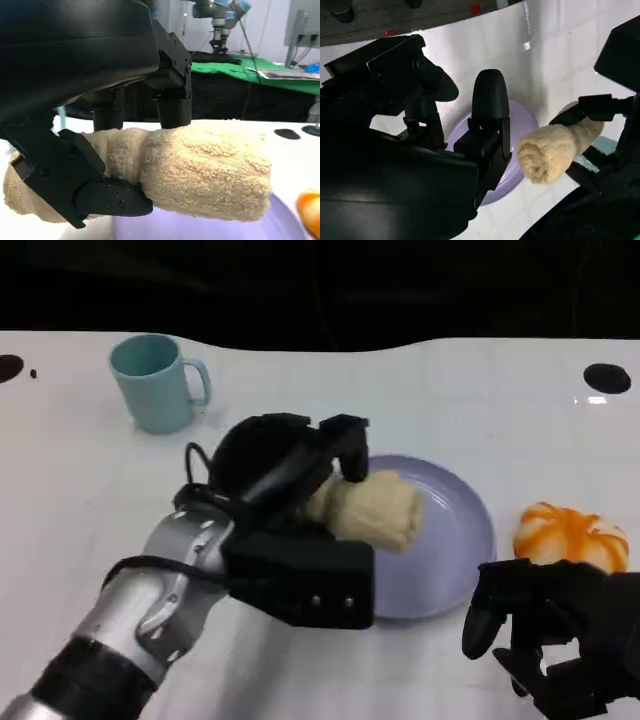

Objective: Grasp the towel on the left side of the plate with the left hand and place it into the plate.

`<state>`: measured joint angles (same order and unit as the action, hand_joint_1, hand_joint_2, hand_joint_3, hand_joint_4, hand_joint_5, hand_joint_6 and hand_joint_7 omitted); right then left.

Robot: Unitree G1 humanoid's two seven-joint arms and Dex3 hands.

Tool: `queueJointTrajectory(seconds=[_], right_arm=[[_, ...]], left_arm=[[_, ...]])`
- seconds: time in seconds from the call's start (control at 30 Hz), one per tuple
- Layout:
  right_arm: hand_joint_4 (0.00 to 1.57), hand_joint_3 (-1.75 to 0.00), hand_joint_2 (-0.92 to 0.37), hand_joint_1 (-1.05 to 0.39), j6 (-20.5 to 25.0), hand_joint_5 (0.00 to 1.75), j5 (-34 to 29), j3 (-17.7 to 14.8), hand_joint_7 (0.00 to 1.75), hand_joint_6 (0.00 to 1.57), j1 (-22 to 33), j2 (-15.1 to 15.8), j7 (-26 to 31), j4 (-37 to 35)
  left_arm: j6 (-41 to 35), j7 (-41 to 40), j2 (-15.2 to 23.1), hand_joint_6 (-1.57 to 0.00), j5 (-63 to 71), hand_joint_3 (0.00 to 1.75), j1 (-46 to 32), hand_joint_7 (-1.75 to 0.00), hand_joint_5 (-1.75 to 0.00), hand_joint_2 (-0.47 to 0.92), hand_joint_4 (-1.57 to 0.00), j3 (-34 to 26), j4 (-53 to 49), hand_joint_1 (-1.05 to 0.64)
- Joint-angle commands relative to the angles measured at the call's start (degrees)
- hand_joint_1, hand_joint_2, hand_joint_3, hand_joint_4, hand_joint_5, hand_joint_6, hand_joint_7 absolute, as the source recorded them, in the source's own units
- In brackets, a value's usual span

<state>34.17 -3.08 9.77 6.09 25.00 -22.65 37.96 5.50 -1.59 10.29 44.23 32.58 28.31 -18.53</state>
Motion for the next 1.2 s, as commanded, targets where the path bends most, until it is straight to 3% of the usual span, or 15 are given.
queueJointTrajectory(seconds=[0.03, 0.1, 0.2, 0.3, 0.37, 0.43, 0.5, 0.6, 0.73, 0.77, 0.97, 1.2], right_arm=[[0.7, -1.08, -0.57, 0.02, -0.12, 1.7, -0.12, -0.3, 1.43, 0.68, 0.13, 0.71, -0.22, 0.61], [0.7, -1.09, -0.57, 0.02, 0.12, 1.7, -0.12, -0.28, 1.43, 0.68, 0.14, 0.68, -0.2, 0.73], [0.7, -1.08, -0.57, 0.02, 0.37, 1.69, 0.01, -0.33, 1.42, 0.68, 0.25, 0.69, -0.28, 0.89], [0.7, -1.08, -0.57, 0.02, -0.05, 1.69, -0.14, -0.3, 1.42, 0.68, 0.33, 0.78, -0.25, 0.85], [0.71, -1.07, -0.57, 0.02, -0.14, 1.69, -0.26, -0.24, 1.43, 0.68, 0.29, 0.86, -0.25, 0.86], [0.71, -1.07, -0.57, 0.03, -0.19, 1.69, -0.26, -0.26, 1.43, 0.69, 0.27, 0.83, -0.24, 0.78], [0.71, -1.07, -0.58, 0.03, -0.32, 1.7, -0.19, -0.34, 1.43, 0.69, 0.26, 0.85, -0.31, 0.67], [0.7, -1.07, -0.58, 0.02, 0.23, 1.7, -0.05, -0.42, 1.43, 0.68, 0.12, 0.94, -0.47, 0.79], [0.7, -1.06, -0.58, 0.02, 0.32, 1.69, -0.11, -0.39, 1.43, 0.68, -0.02, 0.91, -0.49, 0.65], [0.7, -1.06, -0.58, 0.01, 0.24, 1.7, -0.1, -0.37, 1.43, 0.68, 0.0, 0.88, -0.49, 0.59], [0.7, -1.07, -0.57, 0.01, 0.29, 1.7, -0.26, -0.15, 1.43, 0.68, -0.05, 0.88, -0.45, 0.87], [0.69, -1.06, -0.58, 0.02, 0.38, 1.71, -0.18, -0.17, 1.43, 0.67, -0.23, 0.58, -0.24, 0.54]], left_arm=[[-1.63, 1.95, -2.29, -0.64, -0.15, 0.94, 2.05, -1.75, -1.75, 0.48, -0.91, 0.91, -0.83, -0.21], [-2.37, 2.27, -3.2, -0.64, 0.23, 0.93, 2.23, -1.75, -1.75, 0.47, -0.91, 1.39, -1.25, -0.21], [-2.85, 2.68, -4.06, -0.7, 0.65, 0.77, 2.32, -1.59, -1.75, 0.53, -0.9, 2.31, -1.97, -0.2], [-2.11, 4.42, -4.19, -0.77, -0.98, 0.62, 1.9, -1.21, -1.75, 0.67, -0.81, 2.25, -2.37, -0.21], [-2.55, 5.76, -4.27, -0.8, -1.77, 0.42, 1.55, -0.78, -1.51, 0.79, -0.71, 2.08, -1.97, -0.24], [-3.01, 7.17, -4.02, -0.8, -1.99, 0.22, 1.41, -0.47, -1.33, 0.89, -0.63, 2.25, -1.36, -0.27], [-3.11, 8.28, -3.68, -0.78, -2.09, 0.14, 1.32, -0.32, -1.25, 0.91, -0.58, 2.41, -0.83, -0.28], [-3.56, 10.84, -2.87, -0.62, -1.73, 0.11, 1.24, -0.11, -1.08, 0.92, -0.44, 2.91, 0.54, -0.36], [-5.04, 12.82, -2.27, -0.44, -1.02, 0.1, 0.89, -0.01, -0.55, 0.92, -0.31, 3.05, 2.64, -0.51], [-5.61, 13.67, -2.08, -0.41, -0.87, 0.1, 0.92, 0.0, -0.5, 0.92, -0.3, 3.12, 3.22, -0.54], [-7.69, 18.42, -0.05, -0.3, -1.25, 0.11, 0.08, 0.0, -0.42, 0.92, -0.2, 2.58, 8.41, -0.66], [-9.04, 22.76, 3.17, -0.32, -4.56, 0.14, -2.74, -0.01, -0.48, 0.92, -0.18, -0.75, 15.4, -0.66]])
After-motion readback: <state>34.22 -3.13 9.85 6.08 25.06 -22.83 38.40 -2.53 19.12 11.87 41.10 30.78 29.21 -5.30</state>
